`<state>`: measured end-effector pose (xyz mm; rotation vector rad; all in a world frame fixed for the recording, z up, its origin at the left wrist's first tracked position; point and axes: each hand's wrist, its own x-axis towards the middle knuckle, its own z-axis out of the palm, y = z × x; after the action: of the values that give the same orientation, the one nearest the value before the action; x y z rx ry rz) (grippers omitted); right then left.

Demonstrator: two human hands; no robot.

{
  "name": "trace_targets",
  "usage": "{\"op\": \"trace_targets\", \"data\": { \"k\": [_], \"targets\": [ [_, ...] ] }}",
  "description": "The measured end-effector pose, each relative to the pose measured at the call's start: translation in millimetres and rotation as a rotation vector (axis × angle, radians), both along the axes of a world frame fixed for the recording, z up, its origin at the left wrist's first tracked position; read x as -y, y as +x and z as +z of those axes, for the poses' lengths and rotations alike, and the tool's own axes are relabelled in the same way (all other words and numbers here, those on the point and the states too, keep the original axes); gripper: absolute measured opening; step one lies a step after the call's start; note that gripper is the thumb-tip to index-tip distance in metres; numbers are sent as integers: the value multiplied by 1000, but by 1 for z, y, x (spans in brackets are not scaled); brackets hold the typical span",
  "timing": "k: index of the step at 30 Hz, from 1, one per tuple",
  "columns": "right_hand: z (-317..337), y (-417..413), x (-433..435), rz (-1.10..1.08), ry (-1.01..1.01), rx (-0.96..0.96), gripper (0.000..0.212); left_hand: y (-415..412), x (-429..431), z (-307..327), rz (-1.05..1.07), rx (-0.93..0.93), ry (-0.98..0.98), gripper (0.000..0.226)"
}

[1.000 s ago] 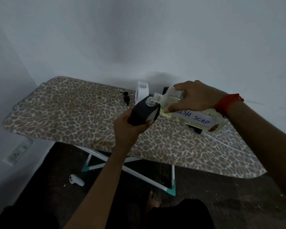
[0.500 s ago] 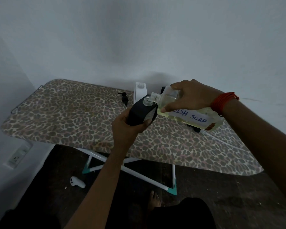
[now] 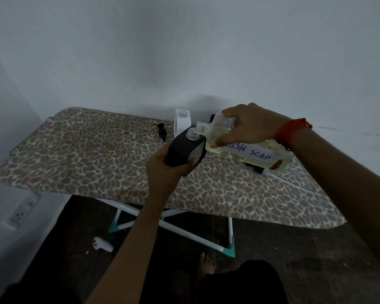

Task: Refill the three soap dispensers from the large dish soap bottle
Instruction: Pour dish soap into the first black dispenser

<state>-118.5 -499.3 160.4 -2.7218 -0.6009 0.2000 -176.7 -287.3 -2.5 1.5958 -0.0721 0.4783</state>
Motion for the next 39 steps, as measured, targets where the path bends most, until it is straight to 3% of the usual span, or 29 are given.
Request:
{"op": "trace_targets", "data": {
  "k": [2,5,8,12,13,17,20,22,33,39],
  "targets": [
    [-1,0,1,-1,4,12,67,0,0,0,-1,-9,-1,41],
    [-4,3,2,2,-13,14,63,0,1,1,-6,-17,-19,41],
    [-2,1,-1,-4,-5,24,82,-1,1,2,-5,-15,-22,42],
    [0,-1,0,40,-25,11,32,-2,1,3,-2,-19,-25,40],
    [0,-1,0,53,-24,11,28,-3,2,4,-3,-20,-28,40],
    [-1,1,-1,34,3,22,47,-3,1,4,-7,-25,-32,43],
    [-3,1,0,24,-6,14,49,-2,1,4,-5,-39,-28,45],
    [-2,0,0,9,-6,20,69,-2,1,4,0,-44,-24,45],
    [1,-4,-2,21,-16,-6,38,-3,2,7,5,-21,-9,50],
    [3,-5,-2,11,-16,-12,45,-1,2,6,7,-17,-24,49]
  ]
}}
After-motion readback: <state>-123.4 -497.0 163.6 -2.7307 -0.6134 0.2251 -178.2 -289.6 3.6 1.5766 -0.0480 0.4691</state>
